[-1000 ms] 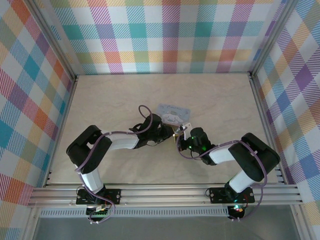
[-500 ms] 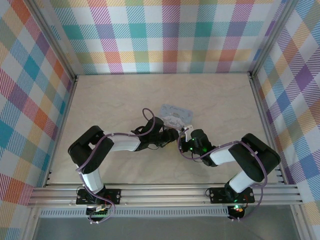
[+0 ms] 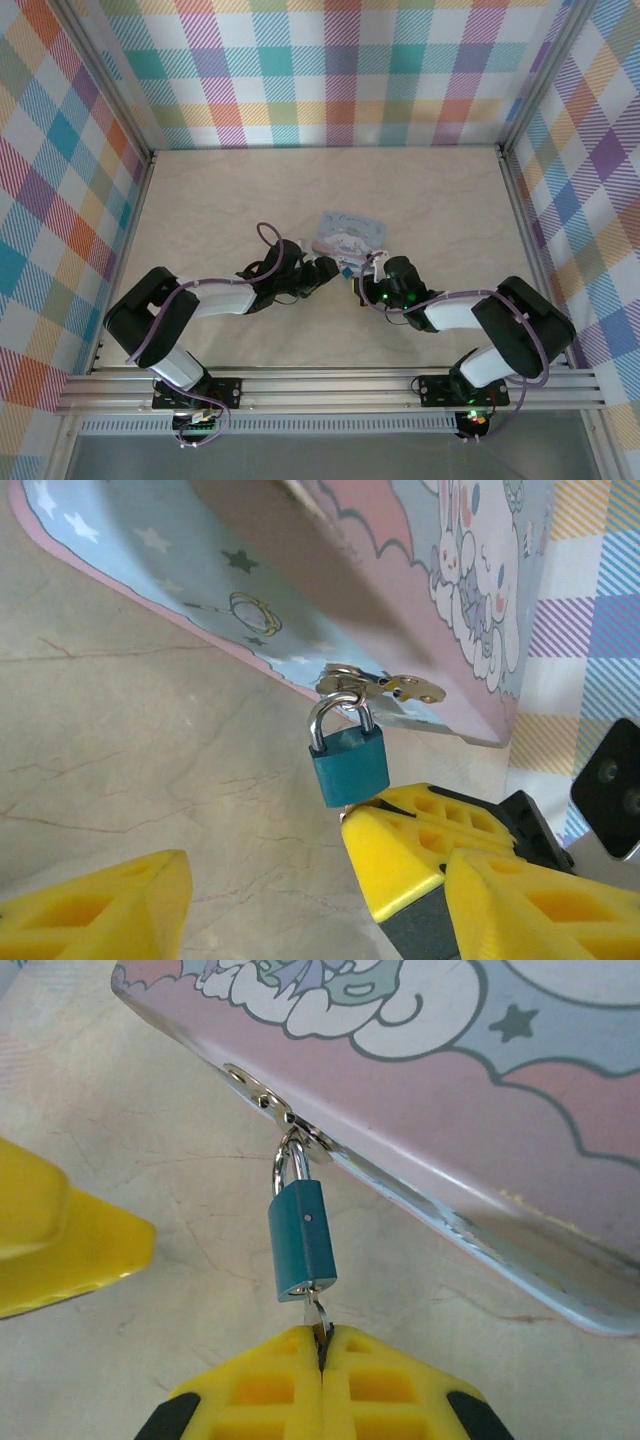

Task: Unlock a padlock with a key

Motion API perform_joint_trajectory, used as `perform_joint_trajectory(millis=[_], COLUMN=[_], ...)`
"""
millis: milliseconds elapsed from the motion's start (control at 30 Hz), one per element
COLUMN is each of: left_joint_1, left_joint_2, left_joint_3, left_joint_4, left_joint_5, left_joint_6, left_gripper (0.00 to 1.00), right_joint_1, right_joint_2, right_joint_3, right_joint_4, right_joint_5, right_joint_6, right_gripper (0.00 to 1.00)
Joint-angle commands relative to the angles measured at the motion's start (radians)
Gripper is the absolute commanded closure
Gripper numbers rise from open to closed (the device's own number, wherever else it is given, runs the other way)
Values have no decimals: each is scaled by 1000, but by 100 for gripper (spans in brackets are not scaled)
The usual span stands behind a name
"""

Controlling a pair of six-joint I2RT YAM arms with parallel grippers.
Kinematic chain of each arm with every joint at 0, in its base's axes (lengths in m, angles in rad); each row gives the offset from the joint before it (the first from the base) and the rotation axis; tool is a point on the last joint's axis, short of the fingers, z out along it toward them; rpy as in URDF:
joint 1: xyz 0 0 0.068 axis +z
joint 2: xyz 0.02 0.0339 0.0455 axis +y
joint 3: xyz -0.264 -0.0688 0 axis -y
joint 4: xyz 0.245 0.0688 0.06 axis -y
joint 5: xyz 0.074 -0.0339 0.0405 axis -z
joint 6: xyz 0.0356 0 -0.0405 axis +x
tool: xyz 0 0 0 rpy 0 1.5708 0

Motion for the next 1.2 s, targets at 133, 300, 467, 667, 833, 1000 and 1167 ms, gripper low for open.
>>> perform_joint_trajectory(millis=[133,300,467,667,833,1000,1167], left_joint_1=[4,-7,-19,-32,-37,-39,-45], left_joint_2=[65,102,135,173,193,198,201], left_joint_3=[-40,-38,-27,-6,-1,-1,6], left_joint_4=[235,272,300,320,340,358,366], left_joint_5=[25,26,24,21,7,-17,-18], left_joint_6=[-107,-133,-148,-162,-178,-189,-198], left_gripper=[43,49,51,54,57,59,58], right_joint_1=[5,7,8,7,7,7,6], right_joint_2=[-12,-18,-21,-35,-49,-57,-55], right_joint_3=[41,59,79,91,97,103,108], right_joint_4=[-60,-78,-92,-117,-136,-144,-141], right_joint_5=[-74,-81,-90,-96,-100,-107,-114], right_joint_6=[170,221,257,285,304,324,348], right_gripper=[98,98,98,98,98,98,98])
